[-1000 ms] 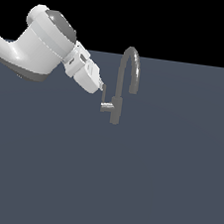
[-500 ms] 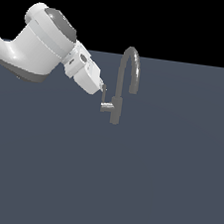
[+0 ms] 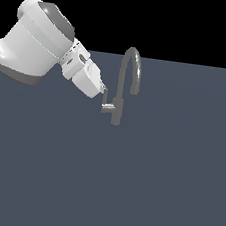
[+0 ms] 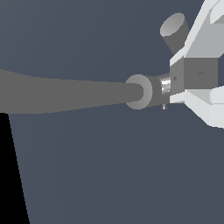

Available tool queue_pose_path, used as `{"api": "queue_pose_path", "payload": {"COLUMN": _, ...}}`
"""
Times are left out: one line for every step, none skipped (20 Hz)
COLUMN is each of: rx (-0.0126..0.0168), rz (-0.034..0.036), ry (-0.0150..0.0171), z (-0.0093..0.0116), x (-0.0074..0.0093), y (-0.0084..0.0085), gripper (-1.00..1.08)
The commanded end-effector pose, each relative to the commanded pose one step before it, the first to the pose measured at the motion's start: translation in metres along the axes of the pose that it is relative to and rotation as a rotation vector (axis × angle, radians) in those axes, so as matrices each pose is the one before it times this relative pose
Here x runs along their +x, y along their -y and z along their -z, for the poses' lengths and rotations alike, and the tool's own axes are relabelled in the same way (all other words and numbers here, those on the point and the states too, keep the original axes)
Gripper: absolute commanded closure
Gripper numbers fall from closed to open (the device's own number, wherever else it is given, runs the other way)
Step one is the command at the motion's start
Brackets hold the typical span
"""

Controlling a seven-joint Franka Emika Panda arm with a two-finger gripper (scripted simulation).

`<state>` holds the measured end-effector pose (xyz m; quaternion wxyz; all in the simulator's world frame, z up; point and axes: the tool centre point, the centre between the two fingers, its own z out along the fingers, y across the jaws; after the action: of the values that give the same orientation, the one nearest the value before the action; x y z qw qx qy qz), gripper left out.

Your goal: Turn on the faucet by rotating a designated handle.

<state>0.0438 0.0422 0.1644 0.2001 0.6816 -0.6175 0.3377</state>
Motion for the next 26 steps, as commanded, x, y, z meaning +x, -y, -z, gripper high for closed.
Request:
{"api": "queue_pose_path", "payload": {"rx": -0.00723, "rz": -0.00729, "ry": -0.00151, "z": 0.0013, "x": 0.00712, "y": -0.00634, "gripper": 1.08}}
{"api": "queue_pose_path", "payload": {"rx": 0.00537, "rz": 0.00813, "ry": 0.00301, "z": -0.00171, "x": -0.00668, "y": 0.0052, "gripper": 1.08}}
{"api": "queue_pose_path", "payload": {"rx": -0.00034, "rz": -0.00056, "ry": -0.00023, "z": -0.00065, "x": -0.00008, "y": -0.00325, "gripper": 1.08}}
{"api": "queue_pose_path", "payload": {"rx": -0.00034, "rz": -0.00056, "ry": -0.00023, "z": -0.00065, "x": -0.00008, "y": -0.00327, "gripper": 1.08}}
{"api": "queue_pose_path", "payload": {"rx": 0.0, "rz": 0.0, "ry": 0.0, "z": -0.00046, "x": -0.00042, "y": -0.00324, "gripper": 1.08}}
{"api": "queue_pose_path", "payload": {"rx": -0.00049, "rz": -0.00079, "ry": -0.00031, "z": -0.00073, "x": 0.00005, "y": -0.00332, "gripper": 1.08}}
{"api": "queue_pose_path", "payload": {"rx": -0.00034, "rz": -0.00056, "ry": -0.00022, "z": -0.00066, "x": -0.00009, "y": -0.00331, "gripper": 1.08}}
{"api": "queue_pose_path", "payload": {"rx": -0.00035, "rz": -0.00056, "ry": -0.00022, "z": -0.00066, "x": -0.00009, "y": -0.00333, "gripper": 1.08}}
{"api": "queue_pose_path", "payload": {"rx": -0.00035, "rz": -0.00056, "ry": -0.00021, "z": -0.00066, "x": -0.0001, "y": -0.00334, "gripper": 1.08}}
{"api": "queue_pose_path", "payload": {"rx": 0.0, "rz": 0.0, "ry": 0.0, "z": -0.00047, "x": -0.00043, "y": -0.00331, "gripper": 1.08}}
{"api": "queue_pose_path", "payload": {"rx": -0.00049, "rz": -0.00079, "ry": -0.00029, "z": -0.00074, "x": 0.00003, "y": -0.00339, "gripper": 1.08}}
{"api": "queue_pose_path", "payload": {"rx": -0.00035, "rz": -0.00056, "ry": -0.0002, "z": -0.00067, "x": -0.00011, "y": -0.00338, "gripper": 1.08}}
{"api": "queue_pose_path", "payload": {"rx": -0.00035, "rz": -0.00056, "ry": -0.0002, "z": -0.00067, "x": -0.00011, "y": -0.00339, "gripper": 1.08}}
{"api": "queue_pose_path", "payload": {"rx": -0.00036, "rz": -0.00056, "ry": -0.00019, "z": -0.00067, "x": -0.00012, "y": -0.0034, "gripper": 1.08}}
{"api": "queue_pose_path", "payload": {"rx": 0.0, "rz": 0.0, "ry": 0.0, "z": -0.00048, "x": -0.00045, "y": -0.00337, "gripper": 1.08}}
{"api": "queue_pose_path", "payload": {"rx": -0.00051, "rz": -0.0008, "ry": -0.00024, "z": -0.00076, "x": 0.0, "y": -0.00345, "gripper": 1.08}}
{"api": "queue_pose_path", "payload": {"rx": -0.00037, "rz": -0.00056, "ry": -0.00016, "z": -0.00068, "x": -0.00014, "y": -0.00344, "gripper": 1.08}}
{"api": "queue_pose_path", "payload": {"rx": -0.00037, "rz": -0.00057, "ry": -0.00013, "z": -0.00069, "x": -0.00015, "y": -0.00345, "gripper": 1.08}}
{"api": "queue_pose_path", "payload": {"rx": 0.0, "rz": 0.0, "ry": 0.0, "z": 0.0, "x": 0.0, "y": 0.0, "gripper": 1.08}}
{"api": "queue_pose_path", "payload": {"rx": 0.02622, "rz": 0.00518, "ry": 0.00408, "z": 0.01137, "x": -0.0032, "y": 0.01089, "gripper": 1.08}}
{"api": "queue_pose_path", "payload": {"rx": -0.0022, "rz": -0.00048, "ry": -0.0004, "z": -0.00353, "x": -0.00222, "y": -0.00336, "gripper": 1.08}}
{"api": "queue_pose_path", "payload": {"rx": -0.0022, "rz": -0.00048, "ry": -0.0004, "z": -0.00354, "x": -0.00223, "y": -0.00337, "gripper": 1.08}}
{"api": "queue_pose_path", "payload": {"rx": -0.0021, "rz": -0.00045, "ry": -0.00037, "z": -0.00349, "x": -0.00225, "y": -0.00337, "gripper": 1.08}}
{"api": "queue_pose_path", "payload": {"rx": -0.00221, "rz": -0.00047, "ry": -0.00038, "z": -0.00355, "x": -0.00225, "y": -0.00338, "gripper": 1.08}}
{"api": "queue_pose_path", "payload": {"rx": -0.00221, "rz": -0.00047, "ry": -0.00038, "z": -0.00356, "x": -0.00226, "y": -0.00338, "gripper": 1.08}}
{"api": "queue_pose_path", "payload": {"rx": -0.00221, "rz": -0.00047, "ry": -0.00037, "z": -0.00356, "x": -0.00227, "y": -0.00339, "gripper": 1.08}}
